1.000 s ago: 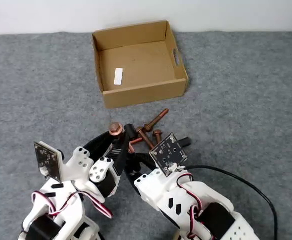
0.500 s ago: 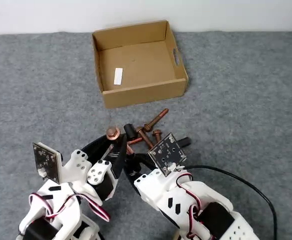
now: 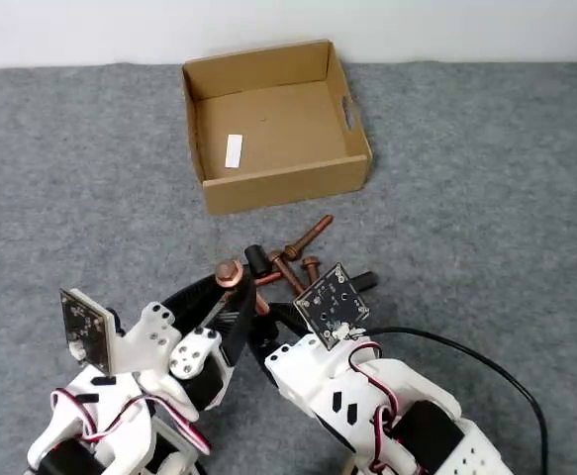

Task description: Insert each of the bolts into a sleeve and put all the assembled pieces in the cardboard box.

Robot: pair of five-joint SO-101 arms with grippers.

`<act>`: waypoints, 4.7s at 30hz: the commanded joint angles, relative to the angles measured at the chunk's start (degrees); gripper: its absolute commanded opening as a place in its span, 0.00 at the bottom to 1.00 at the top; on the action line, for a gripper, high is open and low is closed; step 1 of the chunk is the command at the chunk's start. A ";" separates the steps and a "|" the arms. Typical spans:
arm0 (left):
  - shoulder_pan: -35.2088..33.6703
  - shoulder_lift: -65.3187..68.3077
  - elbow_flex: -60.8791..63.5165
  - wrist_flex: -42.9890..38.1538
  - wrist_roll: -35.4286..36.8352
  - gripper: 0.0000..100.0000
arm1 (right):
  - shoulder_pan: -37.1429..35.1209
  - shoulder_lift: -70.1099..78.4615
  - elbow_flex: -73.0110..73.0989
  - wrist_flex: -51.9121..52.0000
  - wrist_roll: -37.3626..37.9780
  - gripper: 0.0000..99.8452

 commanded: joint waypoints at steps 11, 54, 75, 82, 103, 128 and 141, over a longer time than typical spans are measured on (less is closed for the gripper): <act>-5.98 0.70 -2.15 -2.55 0.00 0.01 | -0.57 -0.40 -4.92 -1.54 0.70 0.01; 2.20 0.70 12.44 4.31 -8.62 0.01 | -1.10 -0.40 -6.59 -4.79 12.13 0.01; -0.70 0.70 8.40 5.10 -11.52 0.17 | 0.13 -0.13 -6.15 -4.35 11.78 0.01; 0.70 0.79 1.36 11.08 -11.16 0.17 | 4.00 -0.04 -5.89 -4.35 11.69 0.01; -19.87 0.35 0.75 0.09 -11.60 0.00 | 19.65 7.08 -8.70 -4.62 -5.27 0.01; -37.45 0.62 35.03 -14.24 -33.93 0.00 | 30.81 88.04 -74.81 -19.30 1.32 0.01; -37.71 0.62 35.03 -6.15 -33.85 0.00 | 30.73 113.01 -88.35 -22.64 3.96 0.01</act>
